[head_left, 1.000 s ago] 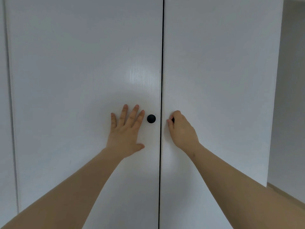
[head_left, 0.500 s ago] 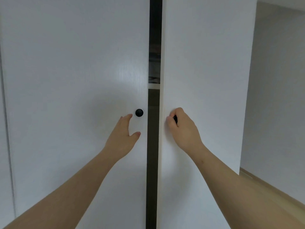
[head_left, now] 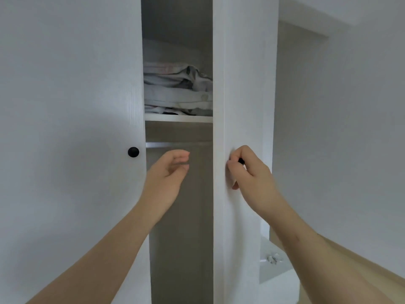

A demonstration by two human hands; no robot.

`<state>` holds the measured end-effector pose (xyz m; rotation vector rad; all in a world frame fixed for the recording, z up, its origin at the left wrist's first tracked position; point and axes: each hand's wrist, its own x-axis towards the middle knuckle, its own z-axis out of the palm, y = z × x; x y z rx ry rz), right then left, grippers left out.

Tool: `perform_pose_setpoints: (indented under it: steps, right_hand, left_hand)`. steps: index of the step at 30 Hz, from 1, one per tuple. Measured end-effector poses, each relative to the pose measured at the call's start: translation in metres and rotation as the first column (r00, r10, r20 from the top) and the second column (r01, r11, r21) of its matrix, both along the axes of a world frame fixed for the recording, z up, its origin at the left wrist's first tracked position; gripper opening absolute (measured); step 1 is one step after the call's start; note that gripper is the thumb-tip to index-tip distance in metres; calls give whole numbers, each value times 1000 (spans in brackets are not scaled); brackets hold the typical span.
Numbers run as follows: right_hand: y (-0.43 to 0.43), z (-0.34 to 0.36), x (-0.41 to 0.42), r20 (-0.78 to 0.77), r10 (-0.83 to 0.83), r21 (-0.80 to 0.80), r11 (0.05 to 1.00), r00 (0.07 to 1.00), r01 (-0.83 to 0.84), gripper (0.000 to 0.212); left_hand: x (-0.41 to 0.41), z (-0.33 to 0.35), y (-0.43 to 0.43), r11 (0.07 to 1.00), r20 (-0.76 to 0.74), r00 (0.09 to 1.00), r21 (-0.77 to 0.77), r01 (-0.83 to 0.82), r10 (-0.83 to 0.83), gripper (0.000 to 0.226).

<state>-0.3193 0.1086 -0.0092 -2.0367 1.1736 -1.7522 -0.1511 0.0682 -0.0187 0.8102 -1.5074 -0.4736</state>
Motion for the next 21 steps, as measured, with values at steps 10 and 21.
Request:
perform_pose_setpoints:
  steps: [10, 21]
  right_hand:
    - [34, 1, -83, 94, -11, 57, 998, 996, 6, 26]
    - [54, -1, -157, 330, -141, 185, 979, 933, 83, 28]
  left_hand:
    - [-106, 11, 11, 963, 18, 965, -51, 264, -263, 36]
    - [-184, 12, 32, 861, 84, 865, -86, 502, -496, 35]
